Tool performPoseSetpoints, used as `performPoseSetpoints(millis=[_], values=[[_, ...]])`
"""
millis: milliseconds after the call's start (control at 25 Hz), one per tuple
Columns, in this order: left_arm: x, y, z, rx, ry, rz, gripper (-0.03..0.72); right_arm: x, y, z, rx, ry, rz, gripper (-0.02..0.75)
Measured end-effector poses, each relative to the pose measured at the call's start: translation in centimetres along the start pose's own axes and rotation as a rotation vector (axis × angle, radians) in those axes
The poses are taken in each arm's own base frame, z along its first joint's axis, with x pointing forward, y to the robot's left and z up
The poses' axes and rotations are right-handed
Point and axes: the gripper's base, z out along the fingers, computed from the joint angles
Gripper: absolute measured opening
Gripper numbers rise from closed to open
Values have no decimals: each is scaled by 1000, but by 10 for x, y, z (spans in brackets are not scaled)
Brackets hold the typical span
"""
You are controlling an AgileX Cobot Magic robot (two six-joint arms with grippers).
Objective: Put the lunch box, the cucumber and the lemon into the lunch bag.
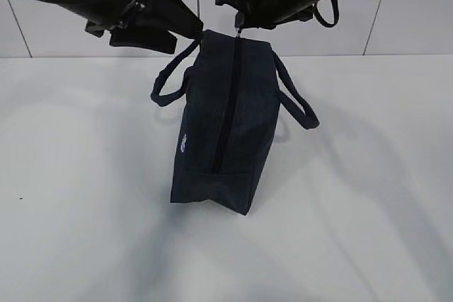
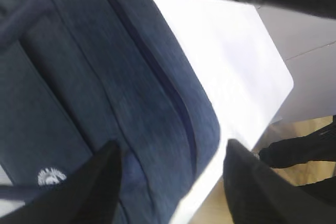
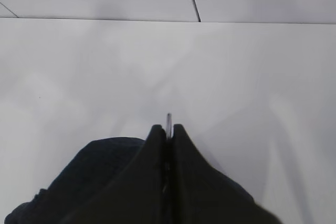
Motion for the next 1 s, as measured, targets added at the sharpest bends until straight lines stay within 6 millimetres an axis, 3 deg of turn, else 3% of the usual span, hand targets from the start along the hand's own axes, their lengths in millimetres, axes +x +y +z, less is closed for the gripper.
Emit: performPoseSetpoints(millis=[200,440,600,720,800,1000], values=[[-10,25,28,-25,45,-13,446,0,0,0,-5,3,8,0],[-2,52,58,-13,108,-63,421,0,1,0,-6,3,9,0],[0,58,68,16,117,-65,258,0,1,0,-6,5,11,0],[1,58,68,30,136,-43,52,1,1,0,-7,9,11,0],[3,57,68,38,153,-27,4,1,1,0,-7,11,11,0],[9,58,67,32,225,17,-9,2,1,0,-10,19,19,0]])
